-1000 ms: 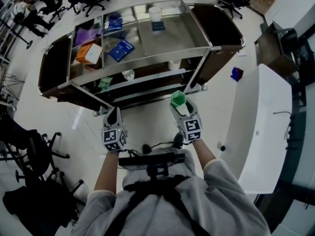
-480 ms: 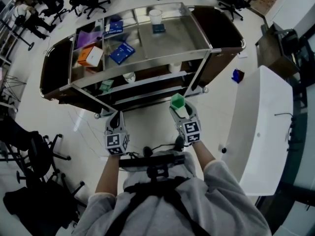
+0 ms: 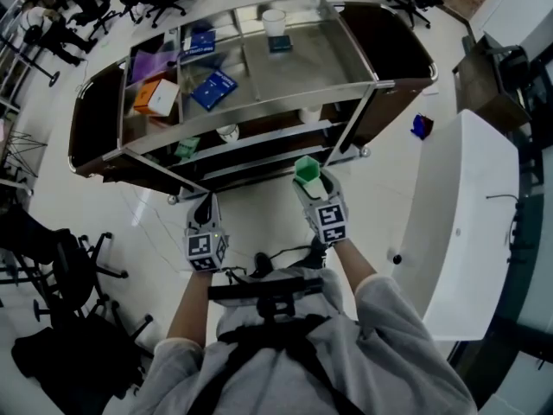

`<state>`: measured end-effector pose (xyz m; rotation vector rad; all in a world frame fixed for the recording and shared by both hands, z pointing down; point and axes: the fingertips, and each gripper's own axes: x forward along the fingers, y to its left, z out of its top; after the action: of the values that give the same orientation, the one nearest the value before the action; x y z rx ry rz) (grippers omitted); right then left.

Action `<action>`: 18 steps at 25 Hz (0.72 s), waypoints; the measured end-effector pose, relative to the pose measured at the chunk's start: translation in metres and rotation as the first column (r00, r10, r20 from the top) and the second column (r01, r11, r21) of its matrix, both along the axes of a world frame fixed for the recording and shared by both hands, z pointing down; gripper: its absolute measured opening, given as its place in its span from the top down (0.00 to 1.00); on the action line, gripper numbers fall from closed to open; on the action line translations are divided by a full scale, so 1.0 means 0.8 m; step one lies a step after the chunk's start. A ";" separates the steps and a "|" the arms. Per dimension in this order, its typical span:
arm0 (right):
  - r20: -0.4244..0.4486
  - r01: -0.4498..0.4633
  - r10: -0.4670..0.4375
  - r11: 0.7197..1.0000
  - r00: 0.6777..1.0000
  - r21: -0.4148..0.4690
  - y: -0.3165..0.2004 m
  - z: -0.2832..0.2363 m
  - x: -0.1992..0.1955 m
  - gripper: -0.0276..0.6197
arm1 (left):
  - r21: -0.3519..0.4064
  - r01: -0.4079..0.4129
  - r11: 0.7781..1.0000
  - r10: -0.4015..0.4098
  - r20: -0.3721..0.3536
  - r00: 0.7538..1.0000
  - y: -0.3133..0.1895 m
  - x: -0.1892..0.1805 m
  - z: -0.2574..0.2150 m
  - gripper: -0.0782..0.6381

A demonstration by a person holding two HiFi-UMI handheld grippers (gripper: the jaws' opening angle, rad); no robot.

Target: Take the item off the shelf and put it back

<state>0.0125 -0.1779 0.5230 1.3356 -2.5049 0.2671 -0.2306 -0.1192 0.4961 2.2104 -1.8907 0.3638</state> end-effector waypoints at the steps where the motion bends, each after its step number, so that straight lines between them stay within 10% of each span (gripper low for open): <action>1: 0.002 -0.001 0.001 1.000 1.000 -0.002 -0.004 0.003 -0.004 0.51 | -0.007 -0.004 1.000 0.004 -0.001 1.000 -0.002 0.000 0.003 0.88; 18: 0.006 -0.074 0.074 0.997 0.997 -0.002 -0.117 0.077 -0.074 0.51 | -0.043 -0.088 0.995 0.088 0.001 0.996 -0.066 0.017 0.062 0.88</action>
<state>-0.0469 -0.2713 0.5848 1.4312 -2.4624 0.2893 -0.2166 -0.1719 0.5458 2.2708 -1.7739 0.4183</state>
